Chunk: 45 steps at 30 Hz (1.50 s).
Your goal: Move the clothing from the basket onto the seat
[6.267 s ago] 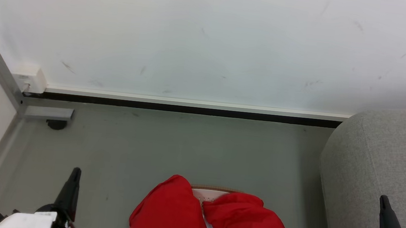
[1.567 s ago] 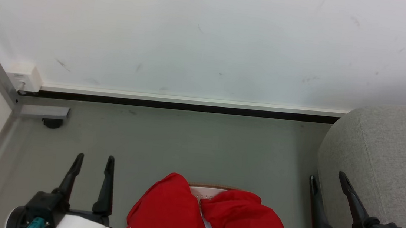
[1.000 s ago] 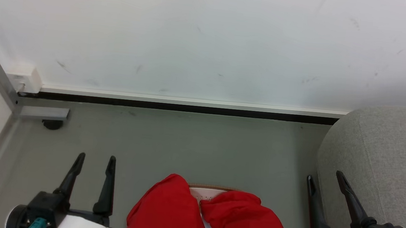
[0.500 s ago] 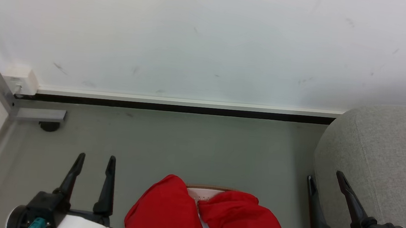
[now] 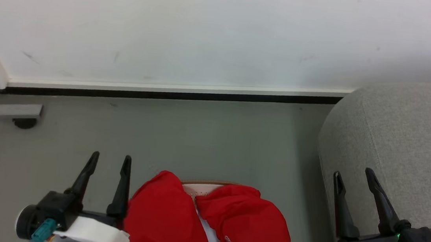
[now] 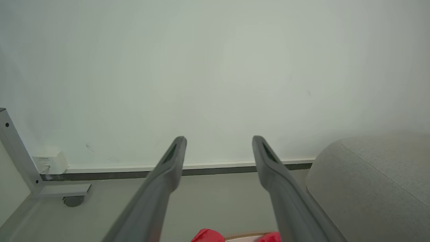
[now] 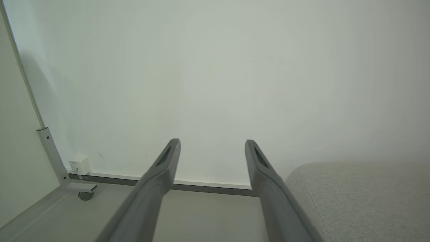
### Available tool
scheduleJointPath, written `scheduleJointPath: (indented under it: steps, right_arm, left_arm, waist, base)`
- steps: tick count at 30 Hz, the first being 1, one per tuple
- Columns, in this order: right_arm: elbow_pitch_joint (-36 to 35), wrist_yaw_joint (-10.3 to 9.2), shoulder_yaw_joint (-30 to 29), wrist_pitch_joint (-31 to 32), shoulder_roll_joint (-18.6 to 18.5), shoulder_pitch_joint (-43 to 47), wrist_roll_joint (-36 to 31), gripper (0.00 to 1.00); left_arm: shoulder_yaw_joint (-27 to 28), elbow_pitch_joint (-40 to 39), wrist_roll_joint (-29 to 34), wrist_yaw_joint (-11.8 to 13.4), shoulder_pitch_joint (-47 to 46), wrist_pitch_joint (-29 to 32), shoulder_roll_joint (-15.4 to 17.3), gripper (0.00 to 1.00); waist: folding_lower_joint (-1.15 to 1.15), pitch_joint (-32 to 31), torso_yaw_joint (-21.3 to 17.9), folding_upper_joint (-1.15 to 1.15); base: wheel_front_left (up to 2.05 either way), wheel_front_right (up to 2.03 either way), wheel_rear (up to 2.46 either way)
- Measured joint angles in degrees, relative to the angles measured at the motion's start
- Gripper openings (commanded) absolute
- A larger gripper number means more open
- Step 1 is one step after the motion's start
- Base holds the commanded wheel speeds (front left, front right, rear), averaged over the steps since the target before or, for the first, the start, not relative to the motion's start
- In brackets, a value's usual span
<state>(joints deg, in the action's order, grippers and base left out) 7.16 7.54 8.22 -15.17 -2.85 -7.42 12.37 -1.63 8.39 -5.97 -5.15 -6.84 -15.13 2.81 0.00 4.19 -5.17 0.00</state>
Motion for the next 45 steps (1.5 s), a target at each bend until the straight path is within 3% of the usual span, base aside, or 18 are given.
scheduleJointPath:
  steps: [12,26,36,45]
  right_arm:
    - [-3.03,0.01,-0.91,-0.01,0.01,-5.41,2.60,1.00]
    - [-5.68,0.01,-2.34,-0.01,0.00,-9.98,6.46,1.00]
    - [-8.39,0.01,-2.64,-0.01,-0.01,-13.83,9.46,1.00]
    - [-8.80,0.01,-2.75,-0.01,0.00,-15.04,11.36,1.00]
  left_arm:
    - [-3.39,9.65,4.53,-1.40,-8.45,0.00,1.97,1.00]
    - [-13.52,36.17,8.48,-2.16,-23.26,0.18,6.84,1.00]
    - [-24.13,54.39,10.72,-2.38,-35.20,6.69,8.98,1.00]
    - [-31.97,62.81,14.18,-2.38,-43.47,14.48,10.72,1.00]
  waist:
    - [0.01,9.01,-5.39,0.00]
    - [0.01,20.95,-11.59,0.00]
    - [0.01,30.31,-14.87,0.00]
    - [0.01,38.12,-17.69,0.00]
  base:
    - [0.00,0.00,0.00]
    - [0.00,0.00,0.00]
    - [0.00,0.00,0.00]
    - [0.00,0.00,0.00]
